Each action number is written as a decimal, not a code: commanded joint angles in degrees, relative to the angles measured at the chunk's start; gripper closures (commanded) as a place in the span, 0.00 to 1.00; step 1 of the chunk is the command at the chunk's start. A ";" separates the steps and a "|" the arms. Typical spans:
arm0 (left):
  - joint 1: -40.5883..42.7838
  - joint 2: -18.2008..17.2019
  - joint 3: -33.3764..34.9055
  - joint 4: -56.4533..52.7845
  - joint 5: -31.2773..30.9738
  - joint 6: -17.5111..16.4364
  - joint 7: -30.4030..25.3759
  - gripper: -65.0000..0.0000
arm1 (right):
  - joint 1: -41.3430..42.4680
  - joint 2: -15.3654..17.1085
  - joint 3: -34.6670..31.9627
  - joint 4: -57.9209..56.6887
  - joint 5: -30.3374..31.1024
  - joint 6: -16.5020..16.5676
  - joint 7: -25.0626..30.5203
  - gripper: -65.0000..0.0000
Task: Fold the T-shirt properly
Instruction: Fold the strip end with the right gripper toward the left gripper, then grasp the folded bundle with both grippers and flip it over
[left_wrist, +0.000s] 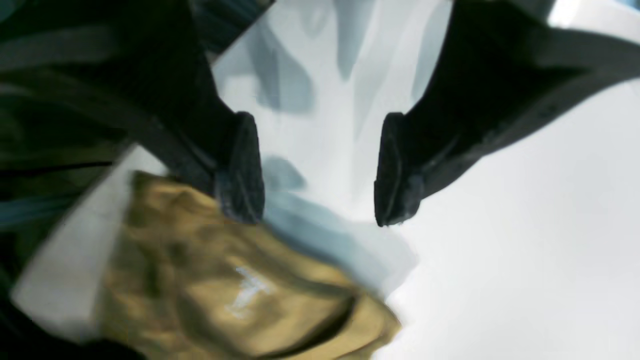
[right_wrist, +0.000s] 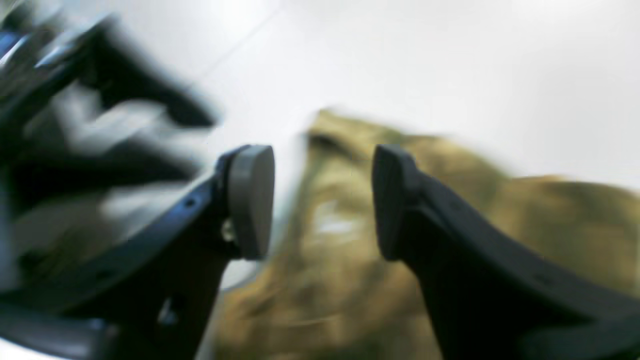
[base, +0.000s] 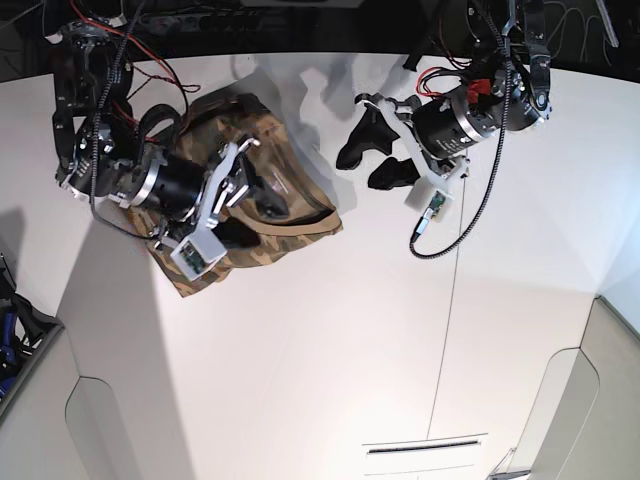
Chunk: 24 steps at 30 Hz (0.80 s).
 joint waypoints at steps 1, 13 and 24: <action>0.46 0.00 0.57 1.55 -2.64 -2.64 -0.17 0.45 | 1.55 0.28 1.31 0.87 -0.37 -0.50 2.49 0.52; 1.99 0.31 24.35 2.93 11.74 2.43 -7.65 0.59 | 7.80 0.31 11.89 -6.73 -4.66 -1.53 5.09 1.00; -0.31 0.31 32.15 -2.10 19.93 9.09 -12.61 0.59 | 18.56 0.28 11.89 -36.54 -4.63 -0.55 9.51 1.00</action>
